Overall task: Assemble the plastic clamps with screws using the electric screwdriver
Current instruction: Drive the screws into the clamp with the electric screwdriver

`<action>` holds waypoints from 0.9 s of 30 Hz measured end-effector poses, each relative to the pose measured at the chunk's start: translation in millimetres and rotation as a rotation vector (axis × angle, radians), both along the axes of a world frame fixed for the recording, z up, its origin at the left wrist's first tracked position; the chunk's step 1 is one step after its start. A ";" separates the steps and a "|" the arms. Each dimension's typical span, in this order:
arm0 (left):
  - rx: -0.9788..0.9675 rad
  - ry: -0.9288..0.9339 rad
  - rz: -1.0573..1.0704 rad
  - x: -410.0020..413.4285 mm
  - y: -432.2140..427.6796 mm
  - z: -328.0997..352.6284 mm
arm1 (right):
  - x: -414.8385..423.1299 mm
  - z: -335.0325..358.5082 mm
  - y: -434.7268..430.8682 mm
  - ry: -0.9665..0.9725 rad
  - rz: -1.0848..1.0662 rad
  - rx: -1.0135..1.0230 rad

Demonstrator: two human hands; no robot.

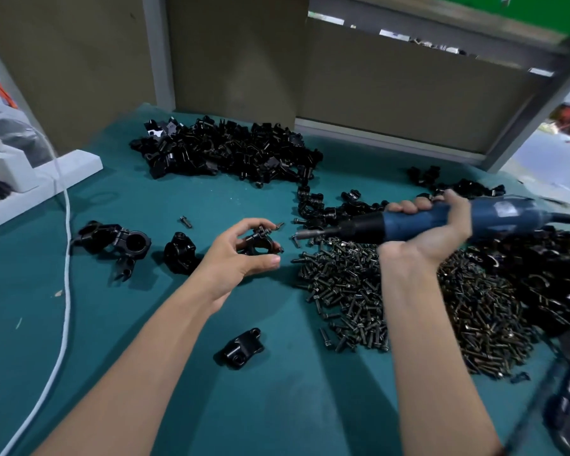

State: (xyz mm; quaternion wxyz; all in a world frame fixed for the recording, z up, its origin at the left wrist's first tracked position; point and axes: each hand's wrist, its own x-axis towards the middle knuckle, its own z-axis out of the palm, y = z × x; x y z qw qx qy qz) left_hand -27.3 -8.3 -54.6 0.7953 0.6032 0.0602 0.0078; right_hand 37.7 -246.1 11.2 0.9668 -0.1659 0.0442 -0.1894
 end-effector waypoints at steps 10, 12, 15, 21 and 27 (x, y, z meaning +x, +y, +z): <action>0.112 -0.003 -0.144 -3.4 2.0 4.3 | 9.6 -2.0 49.9 0.037 0.168 -0.060; 0.117 -0.012 -0.183 -4.9 3.3 4.4 | 10.1 -1.8 50.9 0.035 0.183 -0.065; 0.143 -0.016 -0.209 -6.2 3.4 3.5 | 9.8 -2.4 50.6 0.033 0.180 -0.071; 0.185 -0.023 -0.238 -6.0 2.9 2.6 | 10.8 -5.1 48.7 -0.003 0.198 -0.089; 0.213 -0.035 -0.232 -7.3 2.0 3.0 | 9.7 -5.2 48.1 0.000 0.210 -0.081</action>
